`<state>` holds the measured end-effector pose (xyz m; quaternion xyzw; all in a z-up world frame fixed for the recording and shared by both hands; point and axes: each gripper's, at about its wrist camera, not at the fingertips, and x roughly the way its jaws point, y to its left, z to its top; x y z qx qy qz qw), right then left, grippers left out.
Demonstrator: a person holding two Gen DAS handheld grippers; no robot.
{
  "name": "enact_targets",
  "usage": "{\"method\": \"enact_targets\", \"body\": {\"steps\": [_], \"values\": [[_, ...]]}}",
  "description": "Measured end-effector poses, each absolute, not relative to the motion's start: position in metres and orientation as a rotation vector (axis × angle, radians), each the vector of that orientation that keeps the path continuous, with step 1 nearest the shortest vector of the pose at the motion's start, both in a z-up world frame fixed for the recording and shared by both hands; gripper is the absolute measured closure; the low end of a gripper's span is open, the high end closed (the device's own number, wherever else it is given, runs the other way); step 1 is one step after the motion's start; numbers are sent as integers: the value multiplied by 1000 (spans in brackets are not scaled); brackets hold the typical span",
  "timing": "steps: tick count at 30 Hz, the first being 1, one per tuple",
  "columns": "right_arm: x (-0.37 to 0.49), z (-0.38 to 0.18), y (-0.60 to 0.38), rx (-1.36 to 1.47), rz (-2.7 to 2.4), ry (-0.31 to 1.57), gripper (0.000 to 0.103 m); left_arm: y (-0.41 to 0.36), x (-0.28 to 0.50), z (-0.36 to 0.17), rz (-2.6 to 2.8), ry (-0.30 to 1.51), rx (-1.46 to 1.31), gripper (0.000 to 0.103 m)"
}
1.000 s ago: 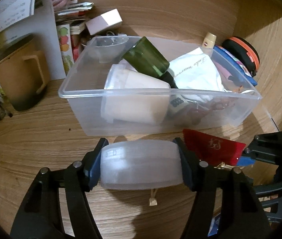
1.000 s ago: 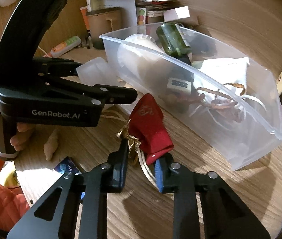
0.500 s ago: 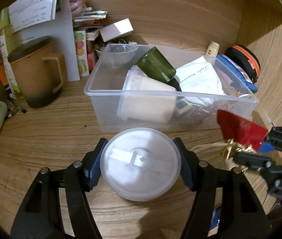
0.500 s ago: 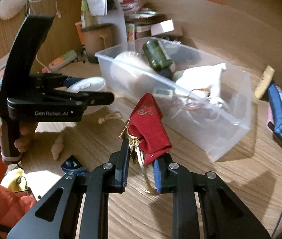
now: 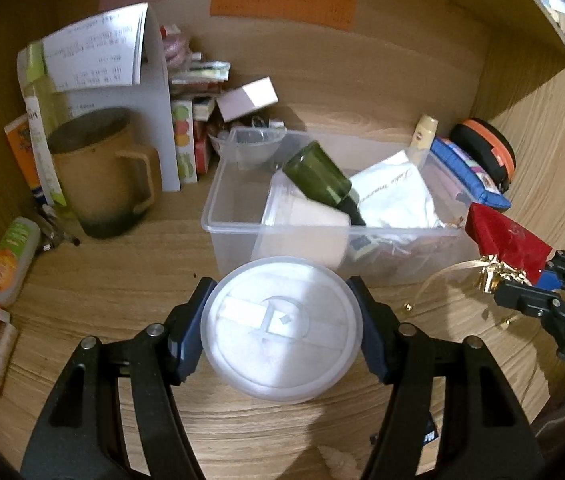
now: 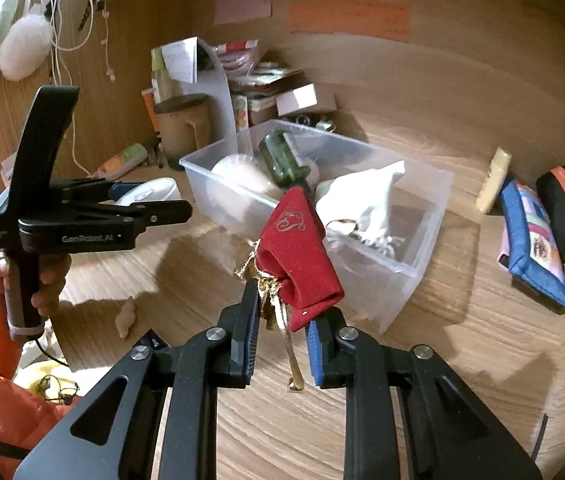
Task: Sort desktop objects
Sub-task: 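Carry the white container and red pouch over the clear box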
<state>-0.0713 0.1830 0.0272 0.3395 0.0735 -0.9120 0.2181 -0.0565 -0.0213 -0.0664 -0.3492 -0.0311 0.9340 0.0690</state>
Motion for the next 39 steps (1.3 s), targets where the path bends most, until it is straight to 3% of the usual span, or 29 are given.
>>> {"method": "enact_targets", "body": {"steps": [39], "values": [[-120, 83, 203, 727, -2655, 128, 84, -27, -129, 2, 2835, -74, -927, 38]]}}
